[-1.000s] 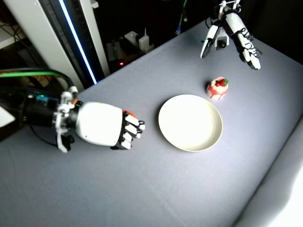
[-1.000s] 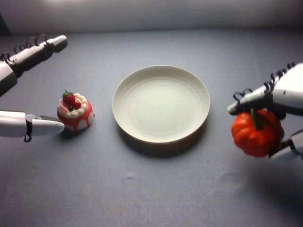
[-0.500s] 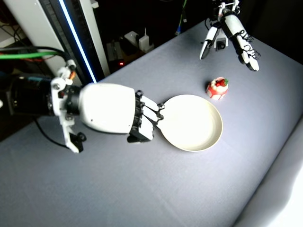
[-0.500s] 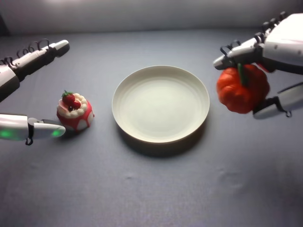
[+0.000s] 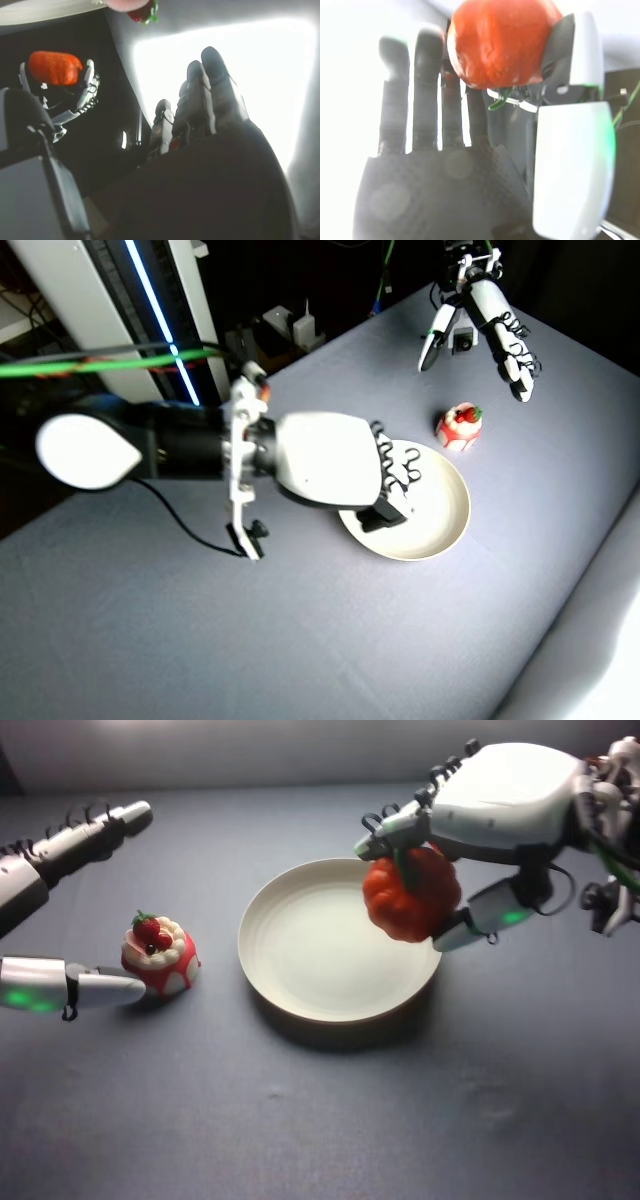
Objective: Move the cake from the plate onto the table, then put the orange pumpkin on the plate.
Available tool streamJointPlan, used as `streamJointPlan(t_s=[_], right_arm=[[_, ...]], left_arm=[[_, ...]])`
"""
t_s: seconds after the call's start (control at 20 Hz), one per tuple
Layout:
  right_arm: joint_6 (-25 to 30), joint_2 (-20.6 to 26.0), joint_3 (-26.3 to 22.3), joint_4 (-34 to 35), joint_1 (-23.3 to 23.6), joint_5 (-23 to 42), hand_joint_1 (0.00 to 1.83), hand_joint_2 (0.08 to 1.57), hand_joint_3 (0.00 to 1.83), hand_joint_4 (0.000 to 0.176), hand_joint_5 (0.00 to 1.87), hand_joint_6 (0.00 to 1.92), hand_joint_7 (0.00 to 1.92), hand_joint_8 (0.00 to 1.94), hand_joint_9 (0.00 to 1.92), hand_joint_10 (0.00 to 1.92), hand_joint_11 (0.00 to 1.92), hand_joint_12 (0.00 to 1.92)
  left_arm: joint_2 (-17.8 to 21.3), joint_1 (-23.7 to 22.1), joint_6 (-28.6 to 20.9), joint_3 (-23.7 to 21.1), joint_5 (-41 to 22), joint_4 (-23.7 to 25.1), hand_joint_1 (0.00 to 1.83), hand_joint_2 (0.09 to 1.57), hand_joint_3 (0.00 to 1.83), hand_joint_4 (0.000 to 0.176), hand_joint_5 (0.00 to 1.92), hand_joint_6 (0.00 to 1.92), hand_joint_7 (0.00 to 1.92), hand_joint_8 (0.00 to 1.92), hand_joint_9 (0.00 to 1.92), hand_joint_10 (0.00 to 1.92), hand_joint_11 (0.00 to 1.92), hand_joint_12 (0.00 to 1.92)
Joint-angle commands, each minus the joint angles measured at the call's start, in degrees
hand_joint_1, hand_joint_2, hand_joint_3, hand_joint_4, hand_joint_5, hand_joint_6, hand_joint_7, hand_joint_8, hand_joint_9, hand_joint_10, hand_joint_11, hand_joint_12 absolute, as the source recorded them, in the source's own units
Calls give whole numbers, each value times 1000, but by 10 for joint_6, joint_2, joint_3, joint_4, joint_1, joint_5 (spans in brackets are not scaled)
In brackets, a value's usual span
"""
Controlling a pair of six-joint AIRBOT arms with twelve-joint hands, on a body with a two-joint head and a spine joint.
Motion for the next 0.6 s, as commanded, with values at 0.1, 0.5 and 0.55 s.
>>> streamJointPlan(t_s=[0.1, 0.5, 0.55], right_arm=[[6, -23, 23, 31, 5, 64, 1212, 1186, 0, 0, 826, 1174, 867, 1351, 727, 1588, 531, 1842], [45, -95, 102, 83, -26, 83, 1203, 1212, 4, 0, 760, 1298, 818, 1339, 695, 1474, 573, 1741], [45, -102, 112, 94, -36, 83, 1159, 1240, 6, 14, 717, 1386, 771, 1390, 605, 1515, 483, 1777]], left_arm=[[-15, -12, -2, 16, -70, -13, 907, 873, 0, 176, 0, 0, 0, 0, 58, 2, 0, 328], [-33, -34, -2, 36, -81, -3, 930, 831, 0, 176, 0, 0, 0, 0, 73, 0, 0, 367], [-35, -39, -2, 37, -82, -2, 944, 826, 0, 176, 0, 0, 0, 0, 70, 0, 0, 301]])
